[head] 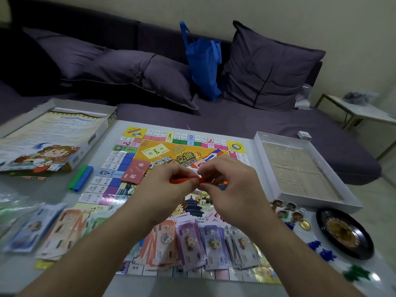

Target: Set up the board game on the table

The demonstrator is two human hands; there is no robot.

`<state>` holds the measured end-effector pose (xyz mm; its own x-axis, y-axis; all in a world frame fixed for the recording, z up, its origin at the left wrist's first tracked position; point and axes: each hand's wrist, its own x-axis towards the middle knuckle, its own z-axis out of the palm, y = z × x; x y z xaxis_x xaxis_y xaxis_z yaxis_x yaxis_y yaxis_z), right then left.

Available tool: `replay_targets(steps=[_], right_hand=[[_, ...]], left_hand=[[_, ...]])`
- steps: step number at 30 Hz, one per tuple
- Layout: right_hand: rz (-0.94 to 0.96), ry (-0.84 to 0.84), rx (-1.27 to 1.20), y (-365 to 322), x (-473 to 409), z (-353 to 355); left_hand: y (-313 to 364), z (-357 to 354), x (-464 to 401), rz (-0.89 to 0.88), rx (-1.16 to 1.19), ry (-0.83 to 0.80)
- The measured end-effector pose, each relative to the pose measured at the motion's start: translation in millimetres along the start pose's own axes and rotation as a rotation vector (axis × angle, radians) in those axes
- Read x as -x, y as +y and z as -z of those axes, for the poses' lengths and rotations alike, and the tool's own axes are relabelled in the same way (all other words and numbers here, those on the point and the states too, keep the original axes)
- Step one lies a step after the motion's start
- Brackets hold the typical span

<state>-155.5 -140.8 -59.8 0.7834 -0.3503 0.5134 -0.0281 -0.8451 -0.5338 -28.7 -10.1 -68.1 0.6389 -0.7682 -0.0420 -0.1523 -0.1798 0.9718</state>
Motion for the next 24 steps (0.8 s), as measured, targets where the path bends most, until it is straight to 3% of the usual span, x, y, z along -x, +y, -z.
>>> replay_targets(steps=[16,21,24], right_hand=[[0.065,0.001,0.097,-11,6,-18],[-0.037,0.047,-0.091,-25,4,-23],[-0.073,0.012,-0.062,-33,5,-28]], left_hand=[[4,8,6,-0.028,-0.171,-0.068],[10,5,8,0.165,0.332,0.03],[10,3,9,0.23,0.456,-0.001]])
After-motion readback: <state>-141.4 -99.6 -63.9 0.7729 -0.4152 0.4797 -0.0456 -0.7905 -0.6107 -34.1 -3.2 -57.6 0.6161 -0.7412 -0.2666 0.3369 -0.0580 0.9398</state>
